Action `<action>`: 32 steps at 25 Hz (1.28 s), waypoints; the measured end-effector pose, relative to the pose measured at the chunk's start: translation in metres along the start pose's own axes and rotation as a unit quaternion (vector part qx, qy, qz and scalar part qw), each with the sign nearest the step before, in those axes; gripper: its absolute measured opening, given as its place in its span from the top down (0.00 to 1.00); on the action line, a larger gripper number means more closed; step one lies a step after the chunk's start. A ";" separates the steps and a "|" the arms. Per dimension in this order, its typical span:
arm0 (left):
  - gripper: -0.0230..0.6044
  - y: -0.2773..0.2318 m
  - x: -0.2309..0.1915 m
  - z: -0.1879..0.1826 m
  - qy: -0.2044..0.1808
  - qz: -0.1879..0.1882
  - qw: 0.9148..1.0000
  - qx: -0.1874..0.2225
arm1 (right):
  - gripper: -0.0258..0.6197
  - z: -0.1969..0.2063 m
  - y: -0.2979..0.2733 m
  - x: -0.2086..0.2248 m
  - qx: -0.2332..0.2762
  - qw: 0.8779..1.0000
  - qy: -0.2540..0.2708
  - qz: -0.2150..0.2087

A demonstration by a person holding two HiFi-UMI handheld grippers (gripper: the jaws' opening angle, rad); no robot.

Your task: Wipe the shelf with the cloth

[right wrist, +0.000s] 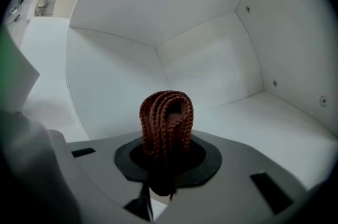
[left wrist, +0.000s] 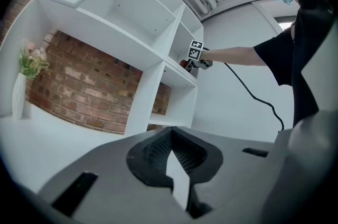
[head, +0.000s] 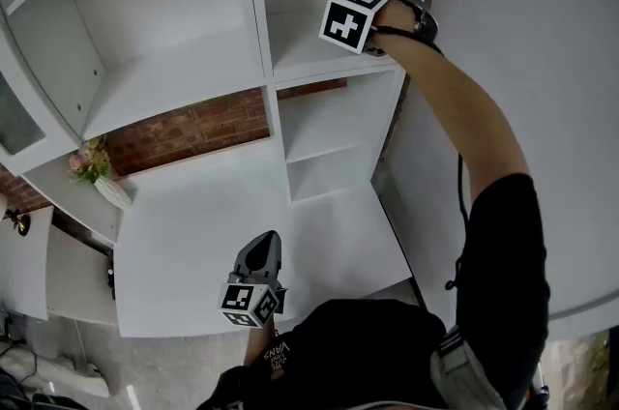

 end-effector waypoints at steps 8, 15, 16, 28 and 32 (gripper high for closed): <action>0.96 0.003 -0.002 0.001 0.003 0.002 1.000 -0.004 | 0.85 -0.005 0.013 0.005 0.060 0.993 -0.084 -0.060; 0.96 0.008 -0.003 -0.001 -0.001 0.002 1.000 -0.010 | 0.85 -0.030 0.050 -0.008 0.165 0.932 -0.228 -0.230; 0.96 0.008 -0.002 -0.002 -0.002 0.002 1.000 -0.010 | 0.85 -0.035 0.055 -0.013 0.177 0.918 -0.242 -0.259; 0.96 0.016 0.000 0.000 0.001 -0.001 1.000 -0.018 | 0.85 -0.056 0.072 -0.063 0.188 0.872 -0.254 -0.374; 0.96 0.011 0.005 0.001 0.002 0.008 1.000 -0.018 | 0.85 -0.046 0.068 -0.059 0.187 0.884 -0.244 -0.352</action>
Point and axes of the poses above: the fingertips, and each gripper's own axes: y backward along the fingers, x to its right, z out of its underside, the point moved 7 cm from there along y, backward along the fingers, and after that the axes turned 15 degrees about -y, right-handed, at the moved point
